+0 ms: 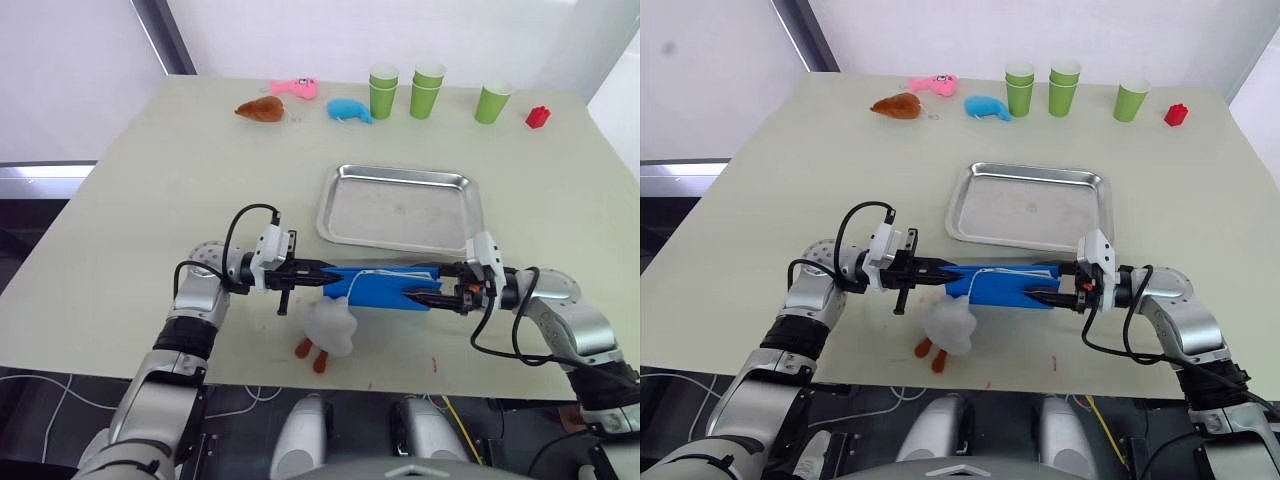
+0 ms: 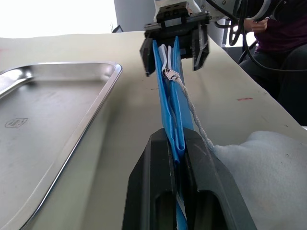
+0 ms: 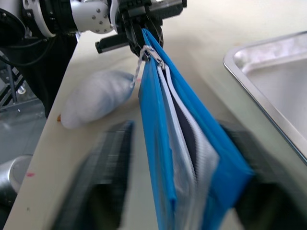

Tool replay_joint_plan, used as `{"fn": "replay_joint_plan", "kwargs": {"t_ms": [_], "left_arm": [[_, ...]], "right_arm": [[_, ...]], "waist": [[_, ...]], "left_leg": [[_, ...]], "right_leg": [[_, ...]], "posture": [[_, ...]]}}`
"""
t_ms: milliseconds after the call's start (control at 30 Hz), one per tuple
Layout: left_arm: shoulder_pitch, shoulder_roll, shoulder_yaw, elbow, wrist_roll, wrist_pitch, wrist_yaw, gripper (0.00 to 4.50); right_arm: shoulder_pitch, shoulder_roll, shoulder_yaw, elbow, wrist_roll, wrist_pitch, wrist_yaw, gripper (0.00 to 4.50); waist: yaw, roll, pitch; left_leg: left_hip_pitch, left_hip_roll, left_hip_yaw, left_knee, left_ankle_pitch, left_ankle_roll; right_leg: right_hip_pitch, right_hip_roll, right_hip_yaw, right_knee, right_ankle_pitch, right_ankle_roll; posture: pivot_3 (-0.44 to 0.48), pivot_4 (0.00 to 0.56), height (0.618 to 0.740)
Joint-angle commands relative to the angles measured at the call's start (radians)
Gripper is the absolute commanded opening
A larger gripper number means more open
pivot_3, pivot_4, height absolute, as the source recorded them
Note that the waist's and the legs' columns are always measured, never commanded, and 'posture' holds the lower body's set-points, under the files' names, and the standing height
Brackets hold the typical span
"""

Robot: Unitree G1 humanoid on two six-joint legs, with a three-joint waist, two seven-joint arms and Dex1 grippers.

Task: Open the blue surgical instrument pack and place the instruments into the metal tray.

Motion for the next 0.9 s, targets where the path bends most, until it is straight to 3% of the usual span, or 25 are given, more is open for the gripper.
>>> {"fn": "replay_joint_plan", "kwargs": {"t_ms": [33,67,467,767,900], "left_arm": [[0.024,0.007,-0.041,0.031,0.055,-0.002,-0.040,0.00],[0.023,0.006,-0.041,0.033,0.055,-0.003,-0.040,0.00],[0.012,0.031,-0.023,0.014,0.011,0.077,-0.044,0.00],[0.026,0.077,0.080,-0.113,-0.074,0.182,-0.014,3.83],[0.091,0.126,0.120,-0.300,-0.158,0.295,-0.002,4.21]], "right_arm": [[-0.020,-0.002,-0.005,-0.007,-0.013,-0.030,0.018,0.37],[-0.022,0.001,-0.006,-0.006,-0.015,-0.030,0.019,0.07],[-0.024,0.009,0.006,0.010,-0.048,-0.069,0.036,0.07],[-0.033,0.020,0.012,0.028,-0.058,-0.082,0.044,0.00],[-0.029,0.022,0.010,0.039,-0.063,-0.090,0.045,0.00]], "waist": [[0.000,0.000,0.000],[0.000,0.000,0.000],[-0.006,0.000,0.000],[-0.012,0.000,0.001],[-0.015,0.000,0.002]], "left_leg": [[0.000,0.000,0.000,0.000,0.000,0.000],[0.000,0.000,0.000,0.000,0.000,0.000],[0.000,0.000,0.000,0.000,0.000,0.000],[-0.001,0.001,0.000,0.000,0.000,0.000],[-0.001,0.001,0.000,0.000,0.000,0.000]], "right_leg": [[0.000,0.000,0.000,0.000,0.000,0.000],[0.000,0.000,0.000,0.000,0.000,0.000],[0.000,0.000,0.000,0.000,0.000,0.000],[-0.001,0.001,0.000,0.000,0.000,0.000],[-0.002,0.001,0.001,0.000,0.000,0.000]], "posture": [[0.000,0.150,0.740],[0.000,0.150,0.740],[0.000,0.150,0.740],[0.000,0.150,0.740],[0.000,0.150,0.740]]}}
